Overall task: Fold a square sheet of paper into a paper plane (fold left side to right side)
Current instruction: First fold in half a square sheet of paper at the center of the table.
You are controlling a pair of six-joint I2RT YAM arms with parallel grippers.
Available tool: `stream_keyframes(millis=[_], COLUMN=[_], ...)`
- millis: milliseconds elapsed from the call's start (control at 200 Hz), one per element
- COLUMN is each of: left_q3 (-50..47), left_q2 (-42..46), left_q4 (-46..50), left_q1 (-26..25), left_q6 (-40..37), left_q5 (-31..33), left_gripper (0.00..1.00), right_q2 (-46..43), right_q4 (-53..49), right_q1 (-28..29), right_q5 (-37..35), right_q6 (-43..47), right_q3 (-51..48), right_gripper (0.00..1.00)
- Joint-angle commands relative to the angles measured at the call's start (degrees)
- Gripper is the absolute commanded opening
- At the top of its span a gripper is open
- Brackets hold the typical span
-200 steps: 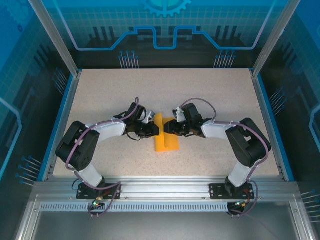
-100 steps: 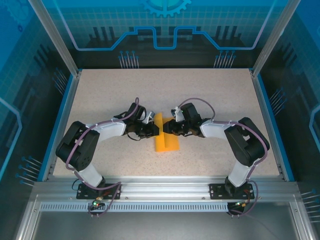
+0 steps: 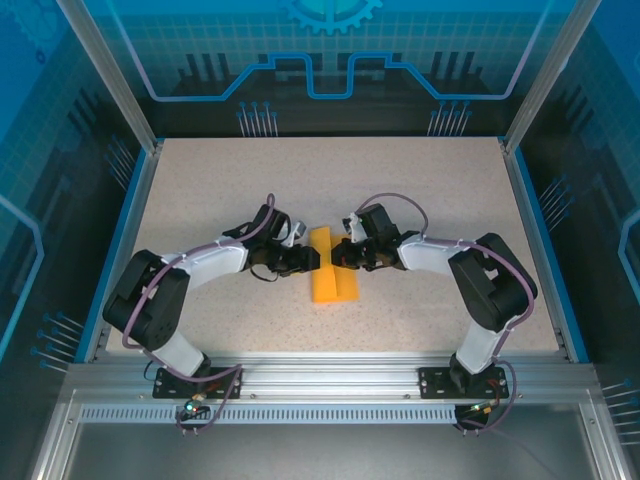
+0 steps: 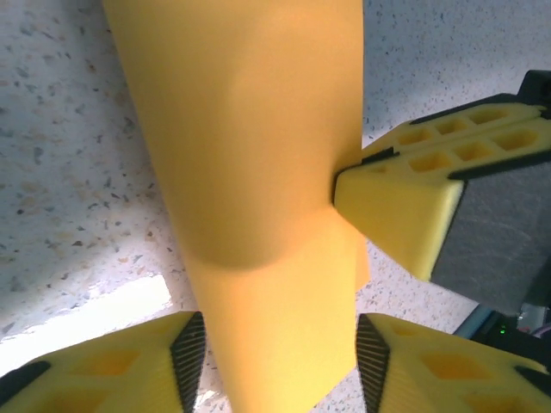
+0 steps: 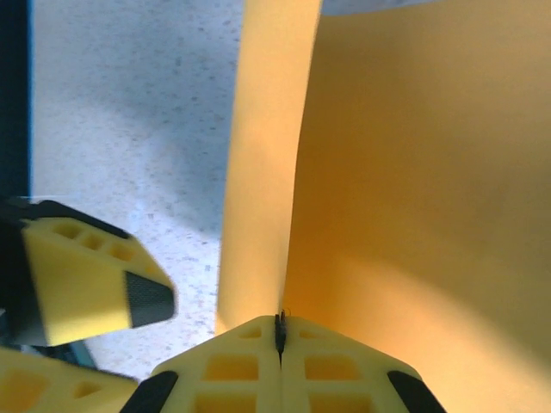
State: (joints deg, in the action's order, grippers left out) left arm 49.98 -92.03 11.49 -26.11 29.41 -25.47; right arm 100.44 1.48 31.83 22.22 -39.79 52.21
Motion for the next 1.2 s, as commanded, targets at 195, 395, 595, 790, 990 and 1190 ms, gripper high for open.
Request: stream_keyframes(millis=[195,395,595,790,990,1190], left_q3=[3.7,6.2,8.4,10.8,12.4,13.3], left_q2=[-4.5,-8.2,-11.2,-14.3,-16.5,-18.3], left_q4=[1.5,1.9,2.2,4.2,6.0,7.2], left_q1=[-0.7,-1.6,-2.6,-3.8,-5.1,-5.9], left_q6=[0.3,1.0,1.7,1.7,1.4,1.5], left_q5=[1.4,1.4,1.8,3.6,5.7,6.8], left_gripper=[0.61,0.62,0.62,0.57,0.54,0.54], right_q2=[0.7,0.9,1.5,1.2,0.6,-3.2], right_q4=[-10.1,-11.1,-11.6,-11.4,-11.1,-11.2], right_q1=[-1.3,-1.4,-1.4,-1.4,-1.7,-2.5], right_q5=[-8.0,-9.7,-10.1,-10.7,-11.0,-14.4], right_q6=[4.9,5.0,5.1,5.0,5.0,4.7], right_q3=[2.3,2.2,2.3,1.8,1.4,-0.6], right_gripper=[0.05,0.05,0.06,0.08,0.12,0.28])
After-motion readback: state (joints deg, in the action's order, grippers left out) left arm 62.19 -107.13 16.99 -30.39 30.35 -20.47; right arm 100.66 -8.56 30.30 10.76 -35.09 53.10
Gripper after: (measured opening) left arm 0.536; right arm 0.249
